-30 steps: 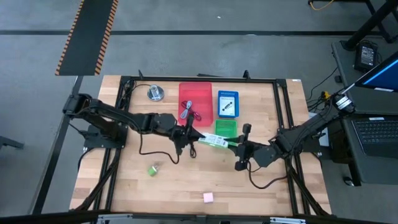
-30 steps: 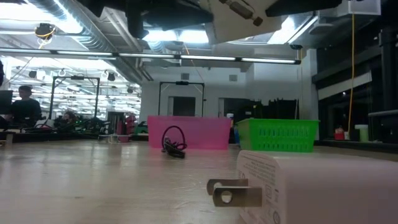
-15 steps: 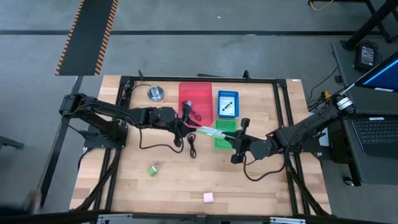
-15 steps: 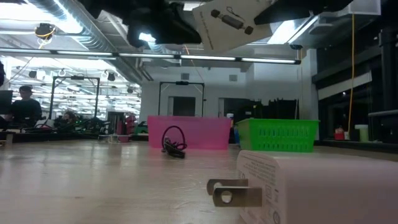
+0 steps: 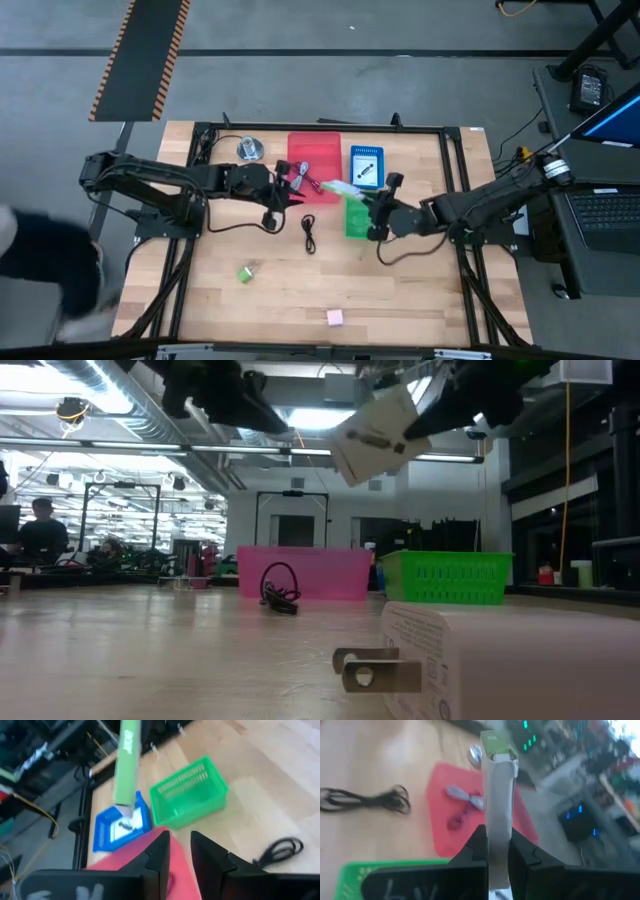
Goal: Pick and place items into bin
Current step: Put the white card reader box into the blue bin
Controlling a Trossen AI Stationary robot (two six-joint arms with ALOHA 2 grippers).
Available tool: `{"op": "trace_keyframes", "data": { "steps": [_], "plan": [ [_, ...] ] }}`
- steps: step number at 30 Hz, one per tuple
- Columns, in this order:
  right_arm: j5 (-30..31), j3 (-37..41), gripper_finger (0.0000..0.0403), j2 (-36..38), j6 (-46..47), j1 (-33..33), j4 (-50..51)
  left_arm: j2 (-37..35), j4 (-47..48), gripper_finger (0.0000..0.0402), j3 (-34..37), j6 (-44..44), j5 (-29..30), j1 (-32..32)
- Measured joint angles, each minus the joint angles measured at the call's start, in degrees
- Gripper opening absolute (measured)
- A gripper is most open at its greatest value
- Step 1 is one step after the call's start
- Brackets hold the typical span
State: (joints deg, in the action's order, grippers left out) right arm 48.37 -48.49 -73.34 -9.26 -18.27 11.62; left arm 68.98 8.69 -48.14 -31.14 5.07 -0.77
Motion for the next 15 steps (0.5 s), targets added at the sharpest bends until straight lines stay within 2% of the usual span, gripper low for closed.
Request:
{"op": "trace_keyframes", "data": {
  "steps": [8,15],
  "plan": [
    [0.0,-6.8,0.0019,0.0,13.1,6.8,22.2,0.0,3.9,0.0006,0.0,0.2,0.1,-2.8],
    [-1.4,-10.7,0.0020,-0.2,13.5,11.0,30.2,0.0,4.0,0.0001,0.0,-0.5,0.0,-5.6]
  ]
}}
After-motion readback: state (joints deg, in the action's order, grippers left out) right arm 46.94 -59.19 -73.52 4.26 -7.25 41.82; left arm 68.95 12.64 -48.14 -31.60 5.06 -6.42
